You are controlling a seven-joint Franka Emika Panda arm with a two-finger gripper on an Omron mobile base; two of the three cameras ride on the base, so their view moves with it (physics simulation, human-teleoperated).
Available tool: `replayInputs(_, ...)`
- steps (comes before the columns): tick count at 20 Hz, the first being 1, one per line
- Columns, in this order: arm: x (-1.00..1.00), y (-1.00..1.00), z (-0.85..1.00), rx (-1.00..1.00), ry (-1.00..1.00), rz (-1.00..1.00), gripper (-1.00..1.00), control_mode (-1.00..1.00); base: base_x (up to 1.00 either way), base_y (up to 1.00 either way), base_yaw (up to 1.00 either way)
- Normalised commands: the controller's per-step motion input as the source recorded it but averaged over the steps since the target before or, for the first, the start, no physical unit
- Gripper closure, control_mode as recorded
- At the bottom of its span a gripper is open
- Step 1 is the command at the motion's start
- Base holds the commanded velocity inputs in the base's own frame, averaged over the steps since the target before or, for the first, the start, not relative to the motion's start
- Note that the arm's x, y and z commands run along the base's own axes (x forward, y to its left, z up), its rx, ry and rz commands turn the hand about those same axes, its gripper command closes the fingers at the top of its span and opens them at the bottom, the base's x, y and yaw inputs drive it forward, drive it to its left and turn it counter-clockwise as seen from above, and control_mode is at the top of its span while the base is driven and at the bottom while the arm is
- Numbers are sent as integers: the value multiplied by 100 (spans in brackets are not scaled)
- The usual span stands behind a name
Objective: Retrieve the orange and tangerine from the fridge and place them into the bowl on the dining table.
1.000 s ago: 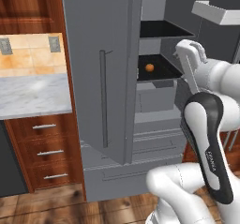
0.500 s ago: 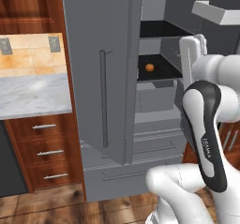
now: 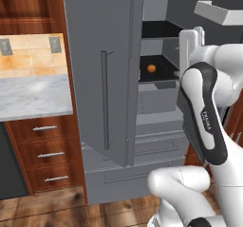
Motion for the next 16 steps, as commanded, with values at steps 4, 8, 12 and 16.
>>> replayInputs(4, 72, 2, -12, 3, 0, 6, -100, -100, 0, 0, 0)
replayInputs(8, 75, 24, -3, 0, 0, 15, -100, -100, 0, 0, 0)
replayInputs(12, 77, 30, -2, 0, 0, 18, -100, -100, 0, 0, 0)
replayInputs(16, 83, 13, -1, 0, 0, 13, -100, -100, 0, 0, 0)
